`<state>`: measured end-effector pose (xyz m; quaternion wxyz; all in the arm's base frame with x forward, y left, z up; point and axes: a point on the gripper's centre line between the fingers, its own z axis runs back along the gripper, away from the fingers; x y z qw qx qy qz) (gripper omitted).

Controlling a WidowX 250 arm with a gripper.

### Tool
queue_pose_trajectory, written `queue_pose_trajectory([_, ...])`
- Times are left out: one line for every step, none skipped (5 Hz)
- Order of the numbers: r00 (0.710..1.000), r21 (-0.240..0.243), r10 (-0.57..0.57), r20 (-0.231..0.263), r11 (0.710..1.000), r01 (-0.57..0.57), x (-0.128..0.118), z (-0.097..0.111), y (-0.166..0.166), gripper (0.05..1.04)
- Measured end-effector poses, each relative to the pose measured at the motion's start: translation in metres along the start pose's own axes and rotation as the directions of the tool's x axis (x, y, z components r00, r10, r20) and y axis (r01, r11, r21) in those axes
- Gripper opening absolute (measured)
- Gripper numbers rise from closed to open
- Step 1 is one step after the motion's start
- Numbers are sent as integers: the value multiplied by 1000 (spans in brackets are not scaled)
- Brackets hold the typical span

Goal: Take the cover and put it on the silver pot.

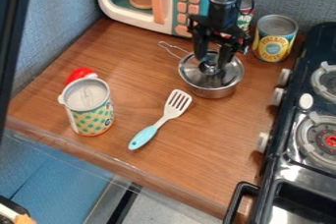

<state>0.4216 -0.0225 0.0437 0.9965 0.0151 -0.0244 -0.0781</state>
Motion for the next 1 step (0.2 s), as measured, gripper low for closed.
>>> queue_pose_trajectory([999, 10, 28, 35, 1000, -28, -6, 29, 1, 1005])
